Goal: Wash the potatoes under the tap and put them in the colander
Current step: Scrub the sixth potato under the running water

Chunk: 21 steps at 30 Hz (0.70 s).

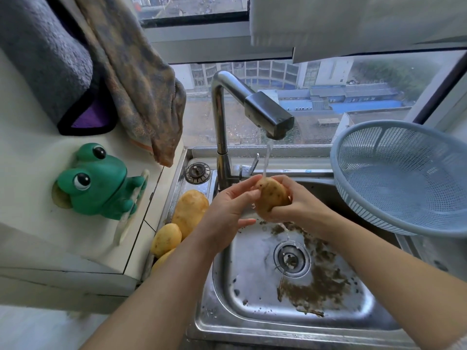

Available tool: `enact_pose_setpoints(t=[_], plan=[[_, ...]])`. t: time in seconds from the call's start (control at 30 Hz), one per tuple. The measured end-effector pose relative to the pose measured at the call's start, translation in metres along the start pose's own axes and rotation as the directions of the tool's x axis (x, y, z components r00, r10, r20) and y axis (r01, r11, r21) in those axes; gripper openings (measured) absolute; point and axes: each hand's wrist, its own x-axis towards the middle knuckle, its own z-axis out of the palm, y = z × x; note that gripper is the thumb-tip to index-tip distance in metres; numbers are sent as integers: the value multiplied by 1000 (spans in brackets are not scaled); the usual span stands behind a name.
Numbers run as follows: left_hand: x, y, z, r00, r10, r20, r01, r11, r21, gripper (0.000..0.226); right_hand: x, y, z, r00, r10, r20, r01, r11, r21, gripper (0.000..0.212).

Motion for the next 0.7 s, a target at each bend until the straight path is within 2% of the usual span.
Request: enact_pose_setpoints(t=[0.1,0.2,0.33,0.53,0.7], plan=[[0,4,5,999,-5,-36,1,994,-109,31,1,-2,6,1000,-6,4,6,999,39,56],[0,8,12,996,-33,-80,21,990,-141,29,2,-1,8,1000,-22,-12,21,1000,-22,54],[-2,10,9,996,-88,-25,81,976,-204,25,-1,-1,6,1000,-13,10,13,999,-30,54],[0,10,15,992,-74,-99,61,989,-134,30,0,1,9,999,-6,-44,5,1000,-27,53],[-2,11,10,995,-92,-37,85,982,-169,25,0,0,7,1000,0,-1,0,996,-90,54]])
